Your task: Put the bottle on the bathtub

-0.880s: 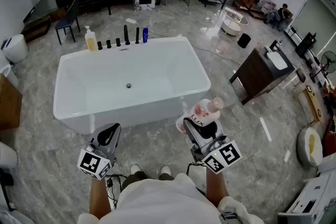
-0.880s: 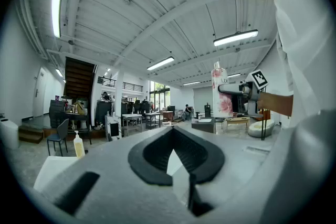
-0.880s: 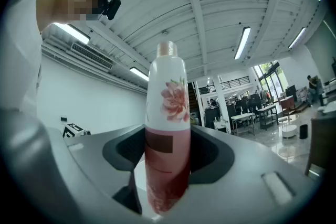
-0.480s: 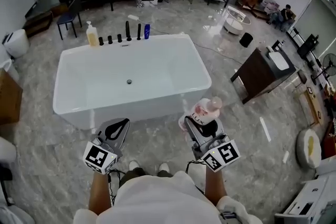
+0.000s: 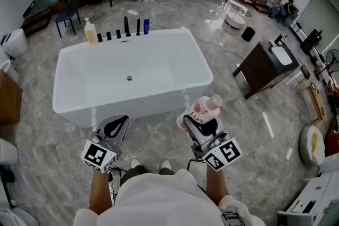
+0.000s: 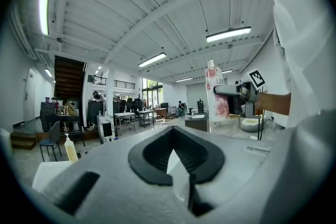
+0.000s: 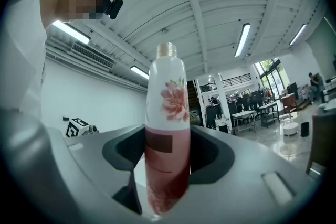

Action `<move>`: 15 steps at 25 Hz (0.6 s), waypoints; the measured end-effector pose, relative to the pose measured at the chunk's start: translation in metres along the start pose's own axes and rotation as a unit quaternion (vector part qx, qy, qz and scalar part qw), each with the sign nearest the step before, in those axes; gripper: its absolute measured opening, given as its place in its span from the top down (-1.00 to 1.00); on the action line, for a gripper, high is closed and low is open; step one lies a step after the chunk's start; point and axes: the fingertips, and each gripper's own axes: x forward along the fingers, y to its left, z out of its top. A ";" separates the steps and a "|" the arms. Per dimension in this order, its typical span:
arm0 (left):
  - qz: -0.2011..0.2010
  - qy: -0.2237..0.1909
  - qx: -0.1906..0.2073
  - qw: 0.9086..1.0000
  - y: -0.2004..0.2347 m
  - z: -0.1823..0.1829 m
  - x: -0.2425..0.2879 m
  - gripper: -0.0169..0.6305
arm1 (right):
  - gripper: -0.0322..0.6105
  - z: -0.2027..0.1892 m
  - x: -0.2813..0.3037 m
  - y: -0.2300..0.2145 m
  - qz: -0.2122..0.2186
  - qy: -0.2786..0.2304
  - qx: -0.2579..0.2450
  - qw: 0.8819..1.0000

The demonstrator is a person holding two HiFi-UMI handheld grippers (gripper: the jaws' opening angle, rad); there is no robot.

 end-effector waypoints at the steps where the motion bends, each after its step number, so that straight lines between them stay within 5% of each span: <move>1: 0.001 0.000 -0.001 1.000 0.000 -0.001 0.000 0.94 | 0.13 0.000 0.000 -0.001 -0.001 0.000 -0.002 1.000; 15: 0.019 0.011 -0.013 1.000 0.002 -0.005 0.009 0.94 | 0.13 -0.002 -0.003 -0.021 -0.001 0.008 -0.003 1.000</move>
